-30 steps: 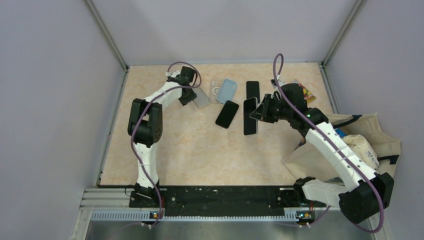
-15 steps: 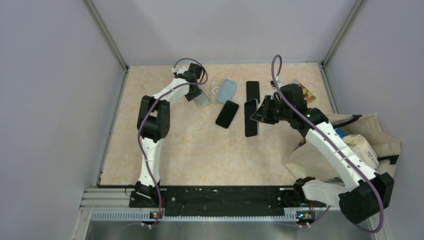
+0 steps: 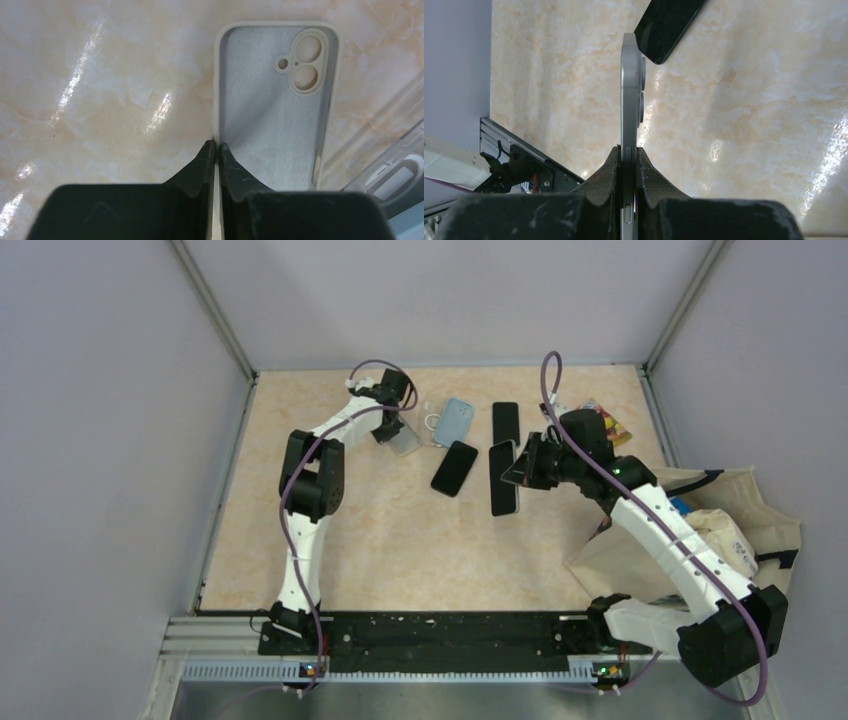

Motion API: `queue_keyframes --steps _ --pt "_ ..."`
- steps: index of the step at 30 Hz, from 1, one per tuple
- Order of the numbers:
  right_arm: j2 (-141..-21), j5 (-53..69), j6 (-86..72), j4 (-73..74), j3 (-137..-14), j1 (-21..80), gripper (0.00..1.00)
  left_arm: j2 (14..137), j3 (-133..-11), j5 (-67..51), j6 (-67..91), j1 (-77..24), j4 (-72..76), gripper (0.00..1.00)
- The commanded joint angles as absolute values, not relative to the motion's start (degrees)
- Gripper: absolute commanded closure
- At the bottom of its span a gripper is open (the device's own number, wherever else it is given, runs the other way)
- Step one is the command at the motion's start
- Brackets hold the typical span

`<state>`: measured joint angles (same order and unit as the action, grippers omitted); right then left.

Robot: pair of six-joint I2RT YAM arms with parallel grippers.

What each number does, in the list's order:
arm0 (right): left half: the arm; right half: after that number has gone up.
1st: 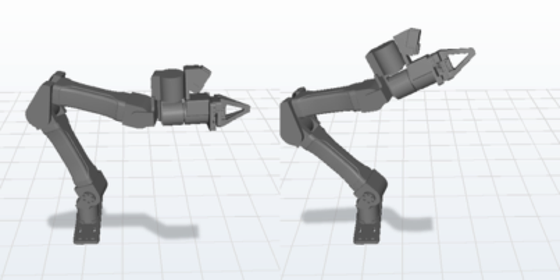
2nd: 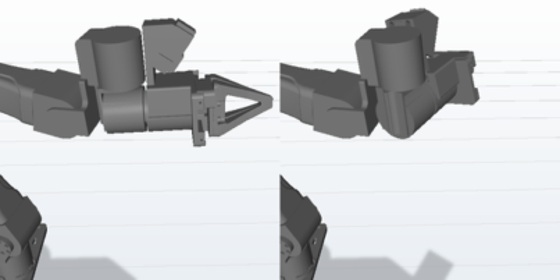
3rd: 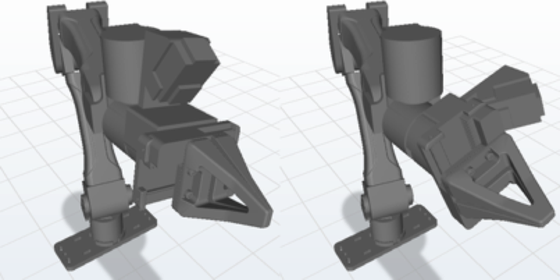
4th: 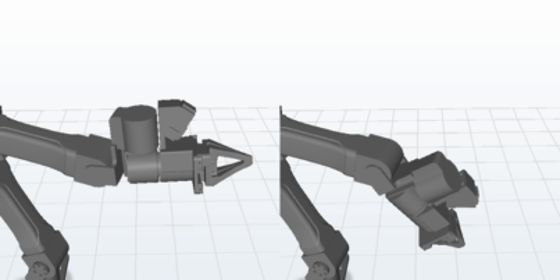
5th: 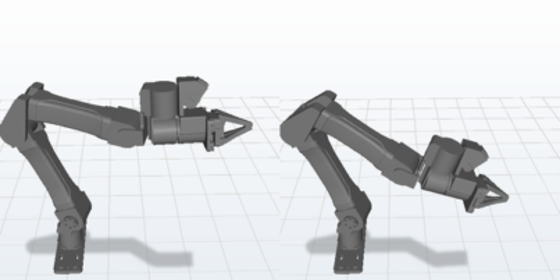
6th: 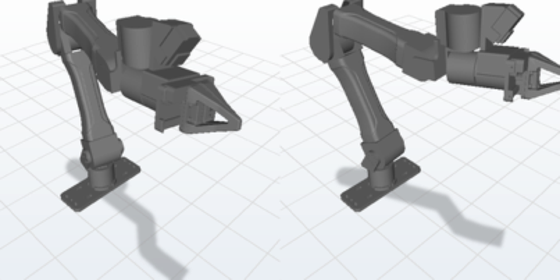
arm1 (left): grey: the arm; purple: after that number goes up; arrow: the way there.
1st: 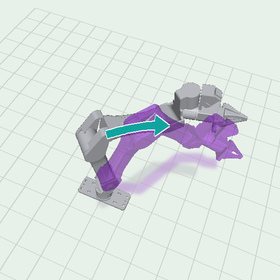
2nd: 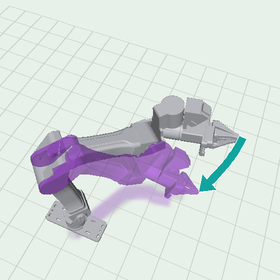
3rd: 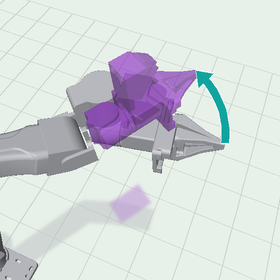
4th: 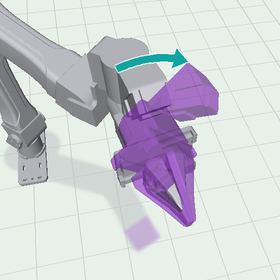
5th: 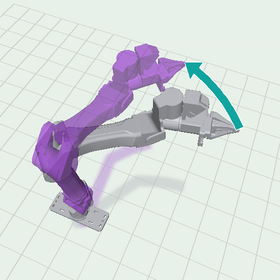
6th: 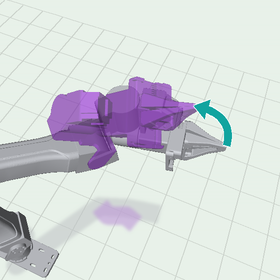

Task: Put the phone into the phone case

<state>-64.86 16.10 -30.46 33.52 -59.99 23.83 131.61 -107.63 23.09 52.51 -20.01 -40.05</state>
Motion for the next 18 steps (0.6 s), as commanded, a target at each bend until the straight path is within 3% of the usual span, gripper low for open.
queue_keyframes --steps 1,9,18 --pt "-64.04 16.91 -29.64 31.78 -62.11 23.5 1.0 131.99 -108.85 24.27 51.8 -19.91 -41.41 0.97" --pt "-66.17 17.55 -28.97 32.12 -63.59 23.47 1.0 121.8 -103.45 31.18 42.25 -18.78 -40.74 1.0" --pt "-70.1 19.75 -30.21 28.61 -63.93 23.47 1.0 97.56 -76.35 15.59 35.88 -19.77 -34.94 1.0"
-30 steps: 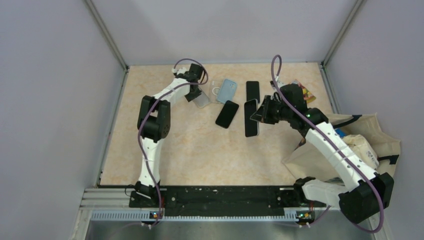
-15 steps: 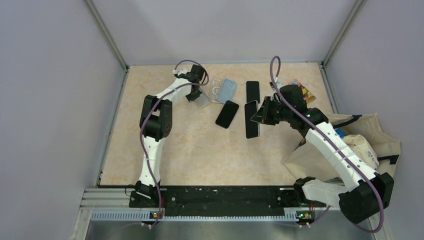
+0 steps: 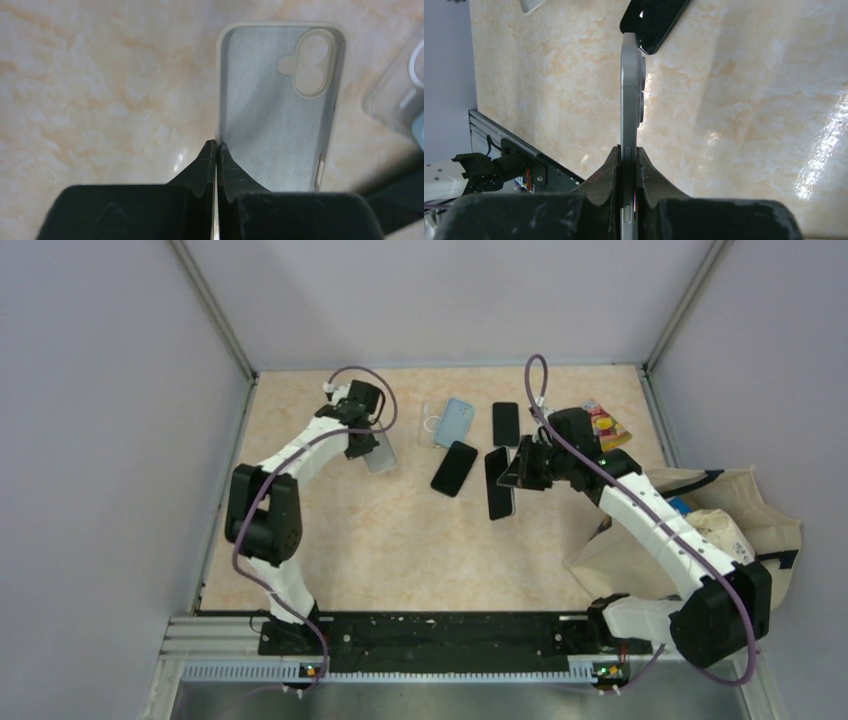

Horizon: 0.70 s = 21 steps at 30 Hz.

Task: Put the phone into the phone case

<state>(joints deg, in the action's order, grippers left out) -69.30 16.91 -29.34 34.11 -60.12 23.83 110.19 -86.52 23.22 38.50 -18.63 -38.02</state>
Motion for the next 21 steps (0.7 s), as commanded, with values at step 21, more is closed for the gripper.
queue_keyframes --steps 21 --pt "-72.98 10.71 -48.71 7.21 -50.93 41.64 1.0 70.48 -37.07 20.45 61.14 -45.32 -28.19 1.0"
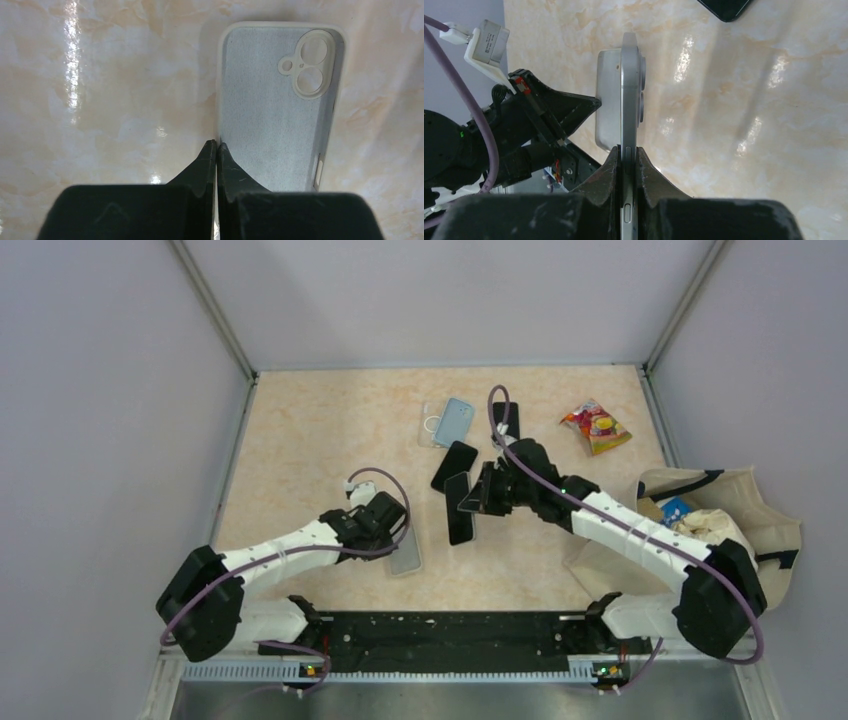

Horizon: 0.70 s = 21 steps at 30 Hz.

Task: Put the phone into the phone case

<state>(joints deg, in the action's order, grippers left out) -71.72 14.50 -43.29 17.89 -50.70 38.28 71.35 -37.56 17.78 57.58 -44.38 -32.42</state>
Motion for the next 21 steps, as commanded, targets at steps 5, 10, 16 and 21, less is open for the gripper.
queue_keyframes --steps 5,10,16,21 --pt "-77.74 7.77 -50.59 3.09 -51.43 45.3 1.0 71.45 -37.09 21.32 59.02 -45.35 -27.55 0.99" --pt "-82.04 7.6 -51.11 0.36 -52.29 46.39 1.0 72.38 -36.59 20.01 58.39 -45.31 -25.47 0.84" --pt "-85.99 9.55 -50.45 -2.98 -53.26 46.73 1.0 69.69 -36.76 20.87 60.15 -45.23 -27.49 0.69" --pt "-88.45 9.64 -51.43 -4.9 -54.18 48.48 1.0 65.23 -36.84 26.67 65.24 -43.9 -35.81 0.72"
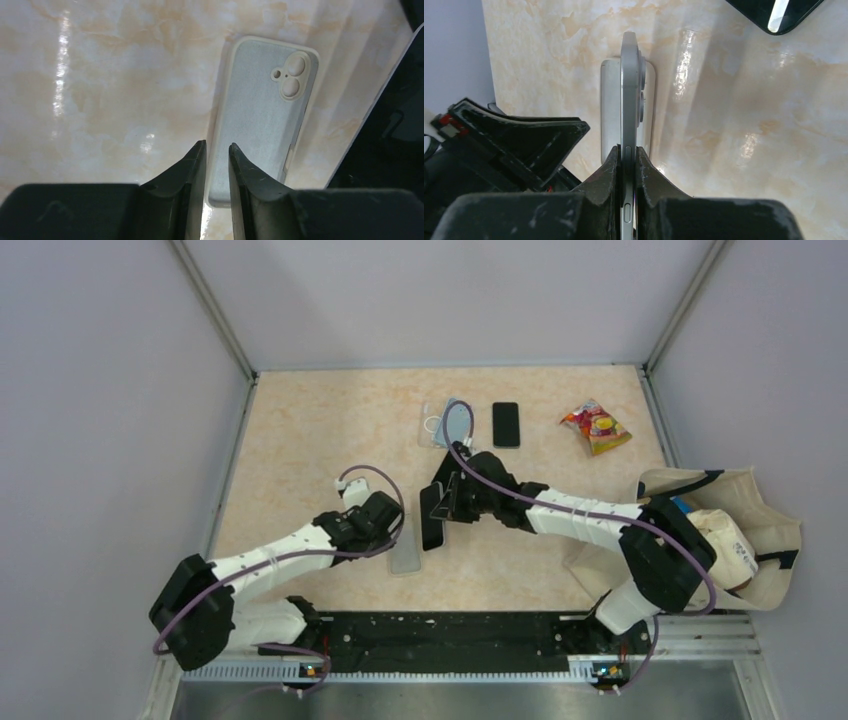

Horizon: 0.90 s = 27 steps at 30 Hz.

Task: Put the phone into the phone case

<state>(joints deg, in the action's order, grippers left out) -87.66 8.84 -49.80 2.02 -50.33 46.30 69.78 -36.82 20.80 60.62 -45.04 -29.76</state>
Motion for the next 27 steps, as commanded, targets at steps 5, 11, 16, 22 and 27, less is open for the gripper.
queue_keyframes --steps 5,11,16,22,27 --pt "-91.88 7.94 -53.35 -7.19 -55.38 51.77 1.0 63.98 -33.55 23.83 63.36 -39.66 -32.72 0.87" --pt "-95.3 6.42 -55.72 -10.22 -55.71 53.94 1.0 68.16 -32.46 17.9 60.78 -39.08 -27.18 1.0" --pt "-97.27 5.99 -57.34 -11.1 -55.33 54.48 1.0 69.65 -31.31 15.55 60.56 -39.02 -24.06 1.0" --pt "-99.74 7.87 -59.58 -13.67 -54.44 54.7 1.0 70.64 -30.6 13.8 60.02 -39.02 -21.95 1.0" --pt "-100.7 8.69 -61.01 -12.84 -54.21 55.31 1.0 71.54 -30.38 12.39 59.54 -39.07 -21.06 1.0"
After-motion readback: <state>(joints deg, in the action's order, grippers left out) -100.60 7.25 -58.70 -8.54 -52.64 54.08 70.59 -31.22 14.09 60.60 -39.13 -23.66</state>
